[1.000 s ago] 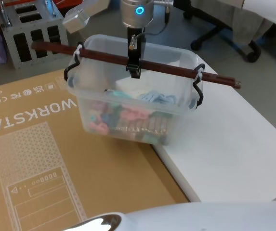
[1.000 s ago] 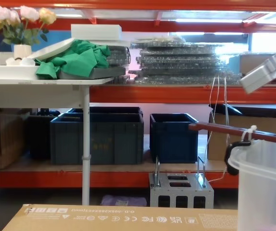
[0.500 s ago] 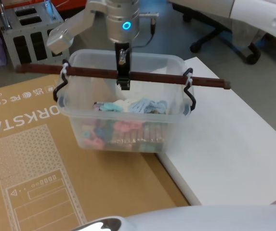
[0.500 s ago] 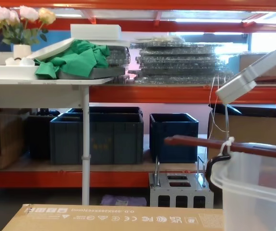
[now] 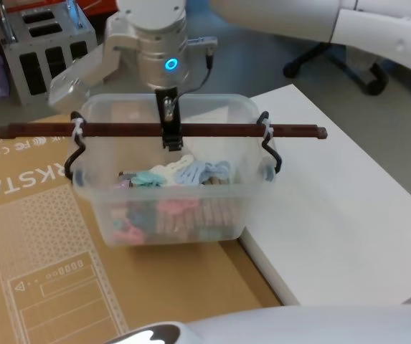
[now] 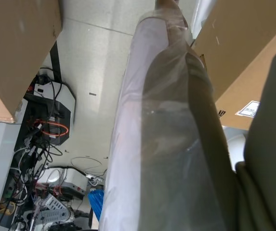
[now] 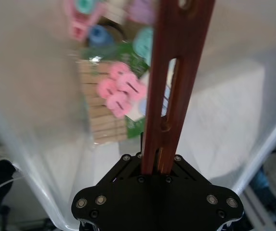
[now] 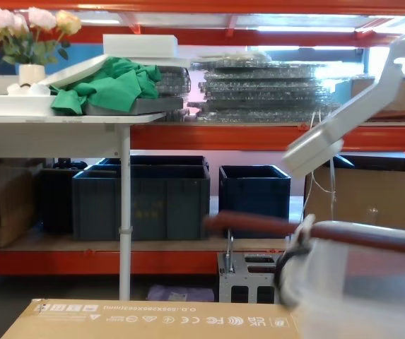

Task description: Use one hand to grasp the basket and place it at the designated location.

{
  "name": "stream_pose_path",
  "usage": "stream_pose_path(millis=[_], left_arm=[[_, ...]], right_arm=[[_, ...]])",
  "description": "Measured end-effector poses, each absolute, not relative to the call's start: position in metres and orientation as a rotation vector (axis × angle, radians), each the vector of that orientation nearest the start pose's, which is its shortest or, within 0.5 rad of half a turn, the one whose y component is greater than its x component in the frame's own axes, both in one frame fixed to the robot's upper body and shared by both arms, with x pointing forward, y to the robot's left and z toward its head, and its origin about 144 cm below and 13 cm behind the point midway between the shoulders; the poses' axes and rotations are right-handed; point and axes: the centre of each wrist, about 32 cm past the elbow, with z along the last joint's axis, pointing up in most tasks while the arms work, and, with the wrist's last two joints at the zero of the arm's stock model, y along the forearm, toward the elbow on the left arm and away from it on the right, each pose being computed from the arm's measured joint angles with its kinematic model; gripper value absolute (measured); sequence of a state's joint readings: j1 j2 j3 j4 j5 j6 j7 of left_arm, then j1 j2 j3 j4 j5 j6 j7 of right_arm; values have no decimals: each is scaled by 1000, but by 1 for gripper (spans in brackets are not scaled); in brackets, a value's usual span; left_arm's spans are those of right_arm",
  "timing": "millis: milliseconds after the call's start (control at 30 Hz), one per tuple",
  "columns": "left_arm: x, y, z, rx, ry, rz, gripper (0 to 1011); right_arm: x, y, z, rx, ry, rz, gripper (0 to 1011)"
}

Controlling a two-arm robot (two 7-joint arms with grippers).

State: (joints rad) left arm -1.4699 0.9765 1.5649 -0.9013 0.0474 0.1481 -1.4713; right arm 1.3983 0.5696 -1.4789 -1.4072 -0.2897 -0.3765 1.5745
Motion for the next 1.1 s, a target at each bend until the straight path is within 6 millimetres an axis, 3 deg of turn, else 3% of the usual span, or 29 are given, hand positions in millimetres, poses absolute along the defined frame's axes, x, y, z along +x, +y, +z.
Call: stream_pose_path(millis=[200, 1100], left_arm=[[616, 497, 1394, 1629, 169, 176, 0], [616, 497, 1394, 1629, 169, 176, 0]], right_arm=[[582, -111, 1381, -1470, -1045, 1056, 0], [565, -74, 1369, -1400, -1164, 1166, 0]])
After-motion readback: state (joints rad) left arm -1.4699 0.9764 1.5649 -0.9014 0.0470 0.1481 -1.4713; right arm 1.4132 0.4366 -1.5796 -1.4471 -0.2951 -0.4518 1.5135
